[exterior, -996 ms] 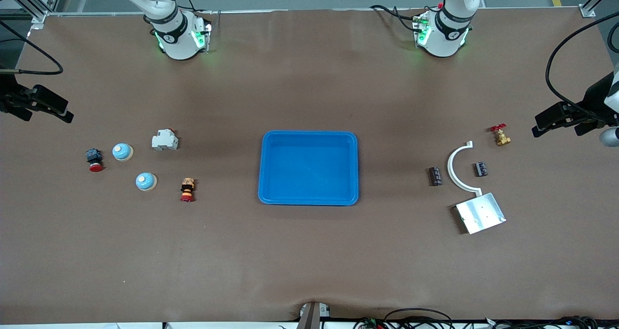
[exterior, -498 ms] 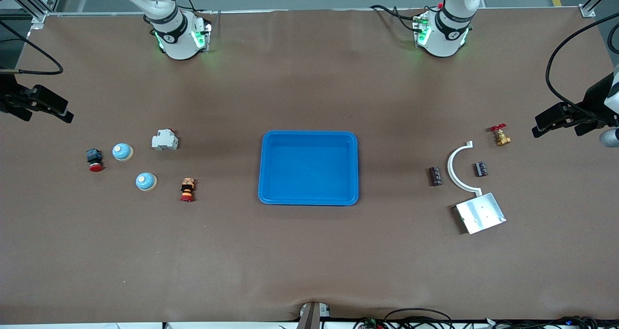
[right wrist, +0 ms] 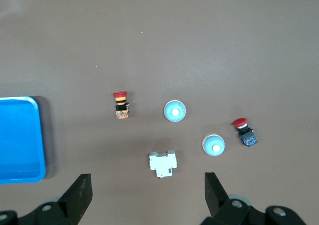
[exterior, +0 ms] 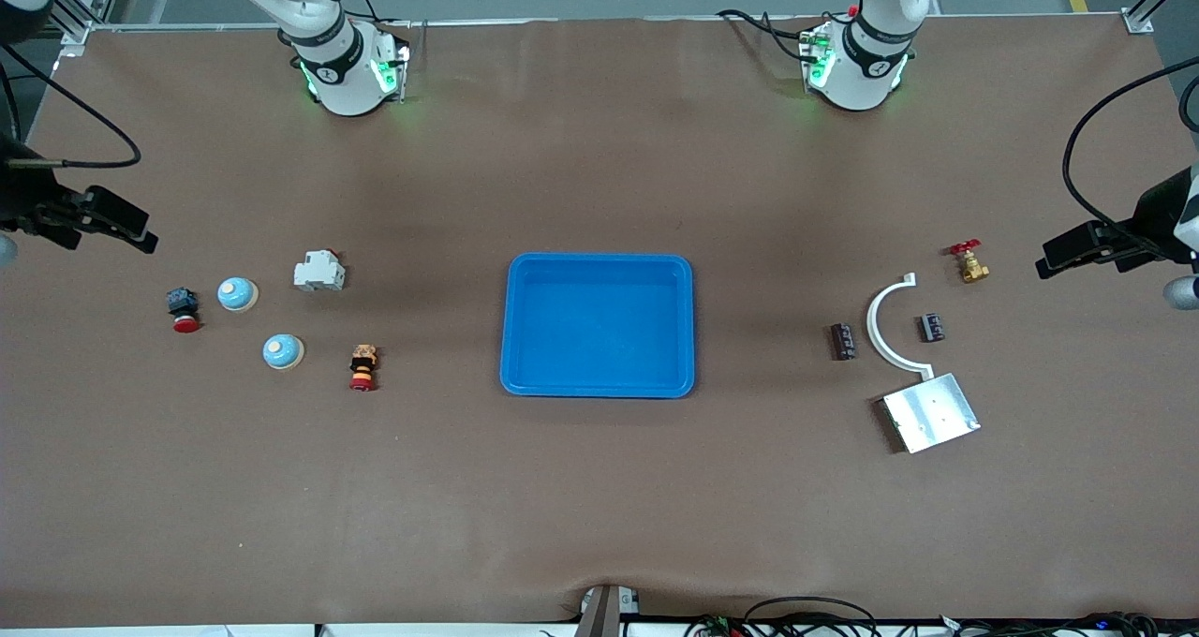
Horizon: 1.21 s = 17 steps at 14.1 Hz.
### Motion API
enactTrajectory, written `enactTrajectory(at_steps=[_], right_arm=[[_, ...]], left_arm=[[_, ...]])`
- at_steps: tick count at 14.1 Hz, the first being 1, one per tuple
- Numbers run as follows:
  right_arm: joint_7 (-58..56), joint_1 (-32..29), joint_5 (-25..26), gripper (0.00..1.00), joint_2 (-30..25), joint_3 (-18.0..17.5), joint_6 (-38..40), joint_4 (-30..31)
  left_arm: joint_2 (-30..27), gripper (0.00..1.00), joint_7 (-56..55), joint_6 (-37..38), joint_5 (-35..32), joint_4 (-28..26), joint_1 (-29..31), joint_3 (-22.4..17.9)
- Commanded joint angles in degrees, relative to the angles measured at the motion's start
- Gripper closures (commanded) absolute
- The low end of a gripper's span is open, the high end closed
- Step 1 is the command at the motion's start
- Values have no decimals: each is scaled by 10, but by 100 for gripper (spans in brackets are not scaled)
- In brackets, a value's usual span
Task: Place electrolytic capacitor and blue bell in tray
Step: 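Move the left gripper toward the capacitors while the right gripper reaches the bells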
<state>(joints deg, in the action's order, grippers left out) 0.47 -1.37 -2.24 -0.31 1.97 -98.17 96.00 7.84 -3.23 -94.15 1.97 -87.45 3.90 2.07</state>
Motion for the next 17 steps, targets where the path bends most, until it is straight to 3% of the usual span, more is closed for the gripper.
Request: enactTrajectory(at_steps=[1, 8, 17], right_arm=[[-53, -22, -10, 0, -19, 1, -39, 62], [-108, -64, -9, 0, -20, 4, -94, 172], [-165, -101, -9, 0, -24, 3, -189, 270]], left_arm=[[15, 0, 4, 2, -6, -10, 3, 1], [24, 0, 7, -101, -9, -152, 22, 2], [78, 0, 5, -226, -26, -243, 37, 1]])
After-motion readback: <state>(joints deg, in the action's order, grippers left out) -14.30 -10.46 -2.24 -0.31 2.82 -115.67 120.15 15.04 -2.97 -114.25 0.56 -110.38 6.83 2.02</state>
